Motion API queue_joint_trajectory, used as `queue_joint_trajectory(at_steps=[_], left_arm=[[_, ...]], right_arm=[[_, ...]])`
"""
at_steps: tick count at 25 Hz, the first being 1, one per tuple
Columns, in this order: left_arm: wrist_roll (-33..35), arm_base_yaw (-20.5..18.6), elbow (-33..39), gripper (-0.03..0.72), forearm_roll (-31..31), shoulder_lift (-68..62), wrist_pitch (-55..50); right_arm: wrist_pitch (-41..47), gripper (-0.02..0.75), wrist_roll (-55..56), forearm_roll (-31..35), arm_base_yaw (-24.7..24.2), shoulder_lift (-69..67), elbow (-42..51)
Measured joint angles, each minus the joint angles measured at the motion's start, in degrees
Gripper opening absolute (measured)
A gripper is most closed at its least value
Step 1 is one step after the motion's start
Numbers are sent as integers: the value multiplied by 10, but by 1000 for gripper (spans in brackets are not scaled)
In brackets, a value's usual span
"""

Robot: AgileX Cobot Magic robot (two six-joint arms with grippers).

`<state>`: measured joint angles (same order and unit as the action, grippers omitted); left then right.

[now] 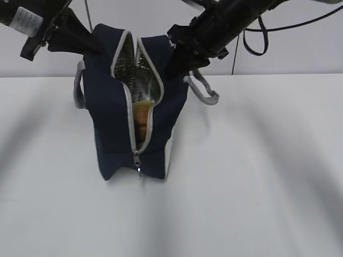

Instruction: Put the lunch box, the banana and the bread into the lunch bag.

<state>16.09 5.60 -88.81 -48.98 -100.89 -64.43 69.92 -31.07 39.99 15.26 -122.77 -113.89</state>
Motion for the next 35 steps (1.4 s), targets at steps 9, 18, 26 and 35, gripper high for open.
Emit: queue_joint_trajectory(at_steps=[9,18,26,35], left_arm=[[30,35,0,-1,-69,-29,85],[77,35,0,-1,-176,-81,101],[109,35,0,-1,-200,-88,90],[122,35,0,-1,-205,-89,96]], right_arm=[[3,-11,38,-77,0,30,-18],[2,-11,59,-109,0,30,-18],[-30,-12,62,-111,0,30,-18],[-60,-12,64,-111,0,30,-18]])
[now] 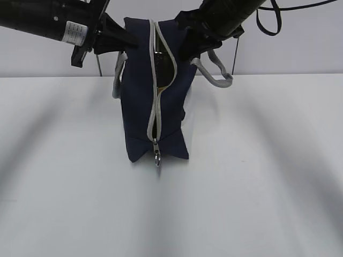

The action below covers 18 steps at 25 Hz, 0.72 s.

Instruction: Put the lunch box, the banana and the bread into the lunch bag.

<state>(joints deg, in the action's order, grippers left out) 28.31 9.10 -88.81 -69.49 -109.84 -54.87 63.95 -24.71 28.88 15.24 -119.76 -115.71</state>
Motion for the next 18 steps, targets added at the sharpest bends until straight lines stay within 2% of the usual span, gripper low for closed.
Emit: queue_joint_trajectory(at_steps=[6,12,18], left_arm=[[1,0,0,-1,13,-1,12],[-28,0,-1,-1,92,-1,20],[-31,0,-2,1,99,-1,21]], right_arm=[[-6,-13,1,0,0,0,0],[10,-13,2,7,0,-27,-1],[11,-10,2,7,0,-27,-1]])
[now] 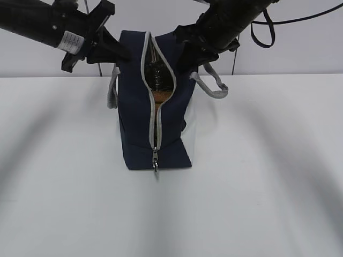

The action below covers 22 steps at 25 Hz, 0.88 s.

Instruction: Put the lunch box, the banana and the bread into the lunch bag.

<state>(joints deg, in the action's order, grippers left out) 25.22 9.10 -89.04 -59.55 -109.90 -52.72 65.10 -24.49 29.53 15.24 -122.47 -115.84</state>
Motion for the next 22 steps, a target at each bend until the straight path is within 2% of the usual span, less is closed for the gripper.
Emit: queue_joint_trajectory(at_steps=[3,5,10,12,18,20,22], left_arm=[[0,0,0,33,1,0,0],[0,0,0,102,1,0,0],[0,-1,0,438,3,0,0],[0,-4,0,520,4,3,-2],[-4,-41,0,561,14,50,-57],[-19,-47,0,559,43,79,-79],[-39,-47,0,549,98,109,-98]], right_arm=[[7,13,0,0,0,0,0],[14,78,0,-1,0,0,0],[38,449,0,-21,0,0,-25],[50,538,1,-36,0,0,-51],[57,576,23,-72,1,23,-94],[61,577,25,-78,7,43,-94],[64,577,25,-81,19,71,-94]])
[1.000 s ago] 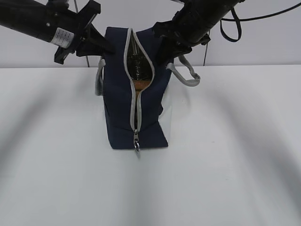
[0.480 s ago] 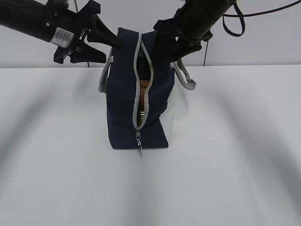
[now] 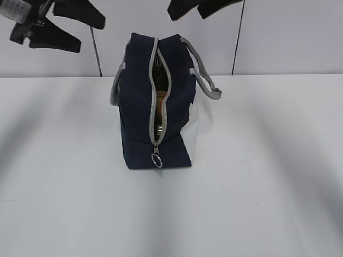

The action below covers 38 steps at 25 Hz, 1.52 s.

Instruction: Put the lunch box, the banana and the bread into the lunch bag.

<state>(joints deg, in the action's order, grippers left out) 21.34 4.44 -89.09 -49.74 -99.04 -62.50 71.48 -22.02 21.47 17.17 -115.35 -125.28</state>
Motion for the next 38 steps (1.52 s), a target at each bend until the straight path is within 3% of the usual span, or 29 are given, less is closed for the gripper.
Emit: queue_joint_trajectory(at_steps=[6,12,17,20,21,26,28,32,38], left_arm=[[-60,1,0,525,139,81,-54],[-72,1,0,489,157,125,-84],[-77,4,0,486,157,135,-86],[-78,17,0,486,158,135,-86],[-79,25,0,486,158,135,-86],[-81,58,0,468,158,135,-87],[-81,62,0,465,164,135,-87],[-82,64,0,465,178,135,-87],[-83,64,0,465,183,135,-87]], right_arm=[[1,576,-9,-2,48,76,49],[-10,530,-23,-2,55,163,193],[-154,519,-117,57,55,279,381],[-286,518,-250,157,55,338,530],[-335,518,-308,219,55,355,585],[-518,516,-745,677,55,384,787],[-556,516,-848,767,55,384,829],[-566,516,-907,816,55,384,845],[-479,516,-910,823,55,383,845]])
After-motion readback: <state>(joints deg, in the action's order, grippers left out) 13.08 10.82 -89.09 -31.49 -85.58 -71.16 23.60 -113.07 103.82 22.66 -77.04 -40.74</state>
